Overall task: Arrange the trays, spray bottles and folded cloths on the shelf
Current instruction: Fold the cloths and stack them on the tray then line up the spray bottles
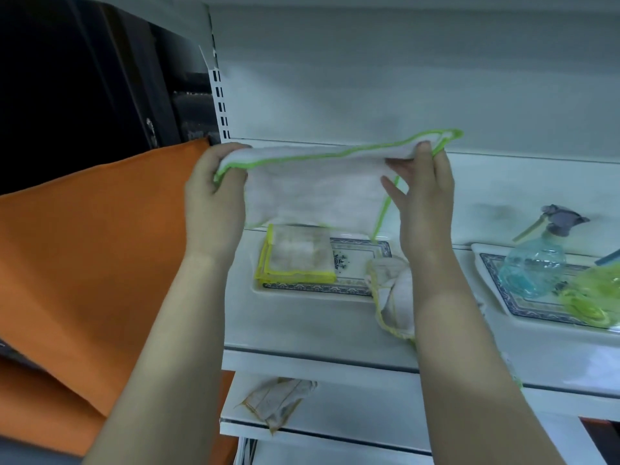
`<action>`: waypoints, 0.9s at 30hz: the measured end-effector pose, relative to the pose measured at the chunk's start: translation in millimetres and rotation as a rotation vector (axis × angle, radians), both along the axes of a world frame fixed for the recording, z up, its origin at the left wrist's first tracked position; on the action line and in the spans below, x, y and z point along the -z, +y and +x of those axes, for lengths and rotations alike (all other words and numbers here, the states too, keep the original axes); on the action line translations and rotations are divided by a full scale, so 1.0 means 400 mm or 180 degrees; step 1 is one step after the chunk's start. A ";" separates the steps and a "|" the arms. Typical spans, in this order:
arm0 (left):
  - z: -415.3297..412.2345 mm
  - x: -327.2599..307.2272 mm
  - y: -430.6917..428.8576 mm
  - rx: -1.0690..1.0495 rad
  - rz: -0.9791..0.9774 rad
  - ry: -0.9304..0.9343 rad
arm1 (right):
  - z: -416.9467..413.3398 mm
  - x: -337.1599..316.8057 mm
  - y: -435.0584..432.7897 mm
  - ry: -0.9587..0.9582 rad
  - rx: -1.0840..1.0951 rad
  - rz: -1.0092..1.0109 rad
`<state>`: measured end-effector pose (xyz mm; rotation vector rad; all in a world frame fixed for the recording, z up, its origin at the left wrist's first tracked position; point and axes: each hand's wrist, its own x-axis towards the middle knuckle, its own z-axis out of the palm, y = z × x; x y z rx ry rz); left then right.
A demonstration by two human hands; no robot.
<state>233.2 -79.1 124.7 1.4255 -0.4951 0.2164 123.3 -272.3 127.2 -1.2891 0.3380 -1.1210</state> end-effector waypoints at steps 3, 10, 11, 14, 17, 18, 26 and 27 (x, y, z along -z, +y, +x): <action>-0.024 0.040 0.034 -0.0196 0.0463 0.0057 | -0.051 0.053 0.005 0.0332 0.0151 -0.0200; -0.059 0.191 0.105 -0.0015 0.1354 0.0574 | -0.134 0.206 0.004 0.1476 0.0268 -0.0455; -0.060 0.197 0.107 0.0084 0.1264 0.0605 | -0.135 0.213 0.001 0.1551 0.0252 -0.0482; -0.065 0.201 0.107 0.0244 0.1116 0.0751 | -0.132 0.222 -0.004 0.1845 0.0340 -0.0693; -0.046 0.220 0.094 0.0096 0.1165 0.0873 | -0.122 0.223 0.004 0.2096 0.0497 -0.0995; -0.034 0.228 0.083 0.0066 0.1231 0.0830 | -0.114 0.223 0.002 0.2149 0.0542 -0.1066; 0.095 0.236 -0.034 -0.0498 0.1872 0.0481 | 0.065 0.212 -0.108 0.3371 0.0550 -0.1486; 0.102 0.236 -0.041 -0.0470 0.1980 0.0548 | 0.074 0.216 -0.121 0.3596 0.0472 -0.1439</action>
